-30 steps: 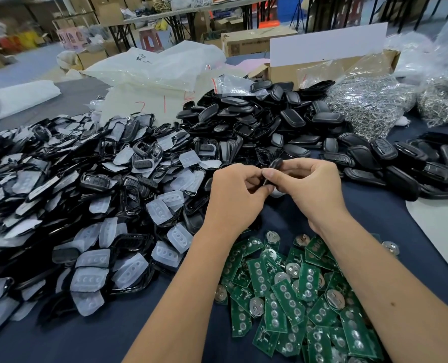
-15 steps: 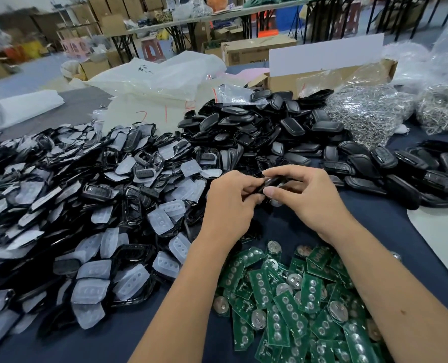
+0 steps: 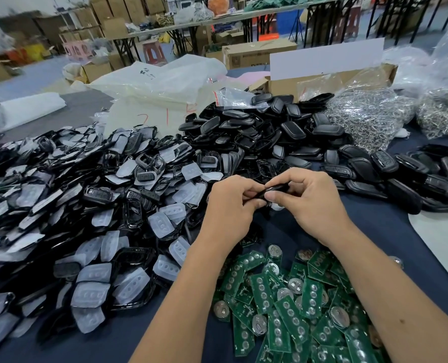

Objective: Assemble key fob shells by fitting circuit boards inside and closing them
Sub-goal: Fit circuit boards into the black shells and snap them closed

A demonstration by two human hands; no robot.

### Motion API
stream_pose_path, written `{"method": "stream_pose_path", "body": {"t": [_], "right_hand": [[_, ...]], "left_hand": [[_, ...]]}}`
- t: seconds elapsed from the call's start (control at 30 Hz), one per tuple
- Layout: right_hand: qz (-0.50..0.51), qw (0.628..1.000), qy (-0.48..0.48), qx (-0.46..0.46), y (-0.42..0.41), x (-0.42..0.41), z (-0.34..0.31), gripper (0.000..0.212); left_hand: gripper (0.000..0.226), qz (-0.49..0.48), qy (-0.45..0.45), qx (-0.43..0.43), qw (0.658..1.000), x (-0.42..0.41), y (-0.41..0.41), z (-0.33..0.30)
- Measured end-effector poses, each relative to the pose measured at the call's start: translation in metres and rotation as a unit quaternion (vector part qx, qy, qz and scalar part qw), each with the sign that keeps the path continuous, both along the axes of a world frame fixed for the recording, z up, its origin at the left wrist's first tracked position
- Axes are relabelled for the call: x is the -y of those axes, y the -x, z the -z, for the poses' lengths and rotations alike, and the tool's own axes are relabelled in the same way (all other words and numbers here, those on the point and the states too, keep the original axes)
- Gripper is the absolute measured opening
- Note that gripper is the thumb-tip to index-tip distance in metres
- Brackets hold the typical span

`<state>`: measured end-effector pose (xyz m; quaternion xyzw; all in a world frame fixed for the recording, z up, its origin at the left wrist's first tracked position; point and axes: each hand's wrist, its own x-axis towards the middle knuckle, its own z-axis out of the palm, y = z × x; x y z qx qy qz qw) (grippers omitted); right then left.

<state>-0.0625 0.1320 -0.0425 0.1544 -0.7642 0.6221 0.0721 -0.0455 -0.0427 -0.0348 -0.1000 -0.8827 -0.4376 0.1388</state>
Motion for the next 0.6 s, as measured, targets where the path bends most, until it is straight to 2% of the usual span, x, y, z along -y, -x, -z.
{"method": "stream_pose_path", "body": {"t": [0.13, 0.3, 0.47, 0.6], "right_hand": [[0.015, 0.999, -0.040, -0.025, -0.0024, 0.0016, -0.0017, 0.020], [0.022, 0.991, -0.106, -0.076, -0.0056, 0.0040, -0.0039, 0.018], [0.035, 0.989, -0.115, -0.091, -0.0060, 0.0052, -0.0043, 0.015], [0.030, 0.987, -0.118, -0.103, -0.0062, 0.0057, -0.0043, 0.012]], "left_hand": [[0.030, -0.023, -0.003, 0.006, 1.000, -0.0001, -0.0001, 0.0037], [0.037, -0.016, 0.013, -0.031, 0.999, -0.0031, -0.0029, 0.0058], [0.040, -0.018, 0.002, -0.059, 0.998, -0.0026, -0.0040, 0.0036], [0.040, -0.015, -0.003, -0.048, 0.999, -0.0034, -0.0036, 0.0033]]}}
